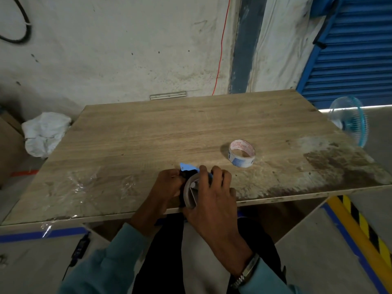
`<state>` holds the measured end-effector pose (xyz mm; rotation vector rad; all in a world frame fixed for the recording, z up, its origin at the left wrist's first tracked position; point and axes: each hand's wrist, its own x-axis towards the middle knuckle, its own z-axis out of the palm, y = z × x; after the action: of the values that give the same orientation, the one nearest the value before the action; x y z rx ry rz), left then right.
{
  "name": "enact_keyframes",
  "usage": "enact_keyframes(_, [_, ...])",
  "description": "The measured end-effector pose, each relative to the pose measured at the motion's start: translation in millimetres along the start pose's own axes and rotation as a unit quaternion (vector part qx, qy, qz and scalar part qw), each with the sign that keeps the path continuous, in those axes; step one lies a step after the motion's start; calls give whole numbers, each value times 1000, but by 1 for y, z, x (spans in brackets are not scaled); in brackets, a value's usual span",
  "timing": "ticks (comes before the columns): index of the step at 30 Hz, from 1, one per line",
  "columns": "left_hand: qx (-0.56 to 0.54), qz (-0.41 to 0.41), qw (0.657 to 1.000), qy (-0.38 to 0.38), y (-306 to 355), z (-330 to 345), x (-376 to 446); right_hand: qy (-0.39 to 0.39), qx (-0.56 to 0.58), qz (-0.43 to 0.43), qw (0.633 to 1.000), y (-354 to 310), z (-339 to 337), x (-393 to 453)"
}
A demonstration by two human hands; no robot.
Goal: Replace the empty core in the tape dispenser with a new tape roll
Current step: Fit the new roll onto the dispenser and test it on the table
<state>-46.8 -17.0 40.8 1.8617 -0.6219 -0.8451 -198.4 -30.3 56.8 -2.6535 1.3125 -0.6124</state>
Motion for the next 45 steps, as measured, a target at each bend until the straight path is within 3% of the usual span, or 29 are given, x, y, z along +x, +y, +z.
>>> enact_keyframes(2, [-158, -69, 984, -42, 5, -8, -7, 13, -26, -35, 999, -3, 0, 0])
enact_keyframes(4, [-315, -137, 937, -63, 5, -18, -3, 33, -45, -73, 996, -5, 1, 0])
enact_keyframes(5, [-337, -155, 926, -70, 8, -21, -3, 42, -51, -94, 993, -6, 2, 0])
enact_keyframes(8, [-257, -123, 956, -65, 15, -20, -7, 47, -53, -161, 985, -13, 9, -2])
enact_keyframes(11, [-274, -107, 954, -52, 11, -15, -12, 38, 41, -223, 973, -11, 19, -1])
enact_keyframes(14, [-294, -126, 948, -2, 6, -11, -8, 20, 297, -112, 948, -3, 23, 3])
enact_keyframes(18, [-304, -82, 949, 25, 5, -2, -5, -56, 510, 164, 843, -7, 4, -1])
enact_keyframes(20, [-310, -65, 948, 26, 2, -2, 1, -92, 524, 240, 812, -6, 0, -3])
enact_keyframes(23, [-321, -48, 946, 20, 11, 0, 3, -159, 430, 255, 851, -3, -10, 7])
enact_keyframes(25, [-307, -37, 951, 0, 13, 0, 6, -191, 451, 275, 827, -3, -17, 19])
enact_keyframes(28, [-257, -21, 965, -51, 20, -6, 7, -253, 542, 352, 720, 3, -22, 40])
enact_keyframes(30, [-215, 4, 974, -72, 25, -9, 8, -278, 569, 370, 680, 7, -21, 49])
enact_keyframes(33, [-118, 55, 988, -83, 26, -13, 16, -276, 566, 364, 687, 11, -20, 52])
enact_keyframes(35, [3, 104, 992, -68, 20, -15, 25, -248, 569, 367, 693, 12, -22, 49])
enact_keyframes(39, [192, 237, 951, -54, -3, -19, 42, -216, 561, 389, 698, 14, -21, 32])
enact_keyframes(45, [301, 276, 912, -36, -15, -19, 63, -217, 570, 421, 672, 17, -22, 20])
